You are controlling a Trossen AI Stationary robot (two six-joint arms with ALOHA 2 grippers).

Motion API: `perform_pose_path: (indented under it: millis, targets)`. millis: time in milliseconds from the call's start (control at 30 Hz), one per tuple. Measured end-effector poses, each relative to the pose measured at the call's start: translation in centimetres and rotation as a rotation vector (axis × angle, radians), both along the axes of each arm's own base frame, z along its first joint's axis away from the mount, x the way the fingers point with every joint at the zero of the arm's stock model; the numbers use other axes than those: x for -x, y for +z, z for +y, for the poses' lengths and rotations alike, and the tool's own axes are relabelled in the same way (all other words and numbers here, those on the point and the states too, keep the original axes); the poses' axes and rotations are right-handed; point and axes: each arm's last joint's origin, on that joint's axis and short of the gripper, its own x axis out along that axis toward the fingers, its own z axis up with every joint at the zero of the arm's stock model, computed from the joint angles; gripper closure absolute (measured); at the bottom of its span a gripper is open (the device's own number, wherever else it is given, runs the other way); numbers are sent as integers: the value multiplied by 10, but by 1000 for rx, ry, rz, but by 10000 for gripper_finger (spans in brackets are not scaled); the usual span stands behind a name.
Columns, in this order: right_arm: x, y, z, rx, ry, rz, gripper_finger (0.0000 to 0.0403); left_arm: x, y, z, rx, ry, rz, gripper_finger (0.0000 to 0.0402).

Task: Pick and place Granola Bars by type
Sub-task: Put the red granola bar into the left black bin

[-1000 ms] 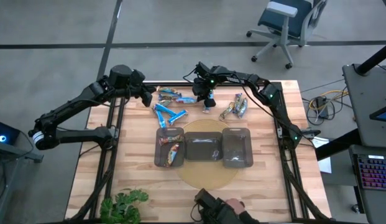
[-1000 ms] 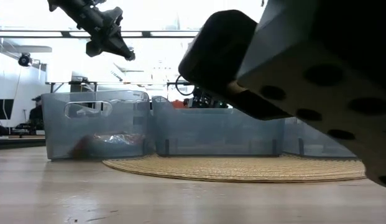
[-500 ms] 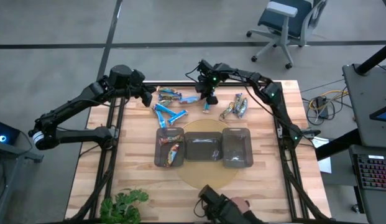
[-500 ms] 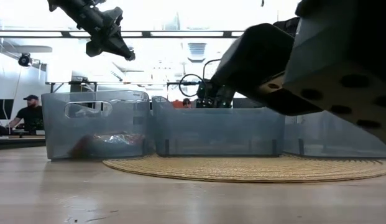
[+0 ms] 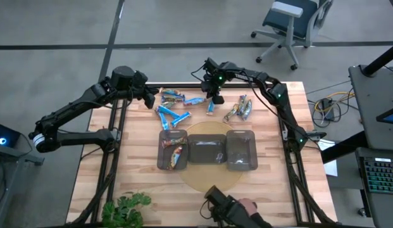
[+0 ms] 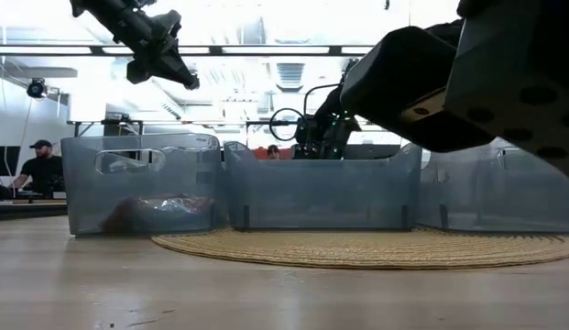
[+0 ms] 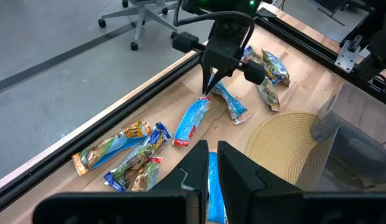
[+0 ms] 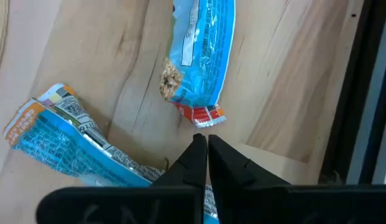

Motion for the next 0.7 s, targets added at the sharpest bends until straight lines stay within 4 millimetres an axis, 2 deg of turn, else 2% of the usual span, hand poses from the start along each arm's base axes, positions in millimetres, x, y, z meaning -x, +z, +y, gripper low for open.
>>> perform_pose_path:
  millis: [233,433,567,700]
  targets:
    - [2,16,1,9,-14,-22,395,0,0,0,-1,0,0,383]
    - [-3,30,2,-37,-69,-119,389,0,0,0,-1,0,0,383]
    - [-5,33,2,-82,-120,-152,352,0,0,0,1,1,-1,383]
    - [-6,33,2,-103,-156,-151,290,0,0,0,2,1,-1,383]
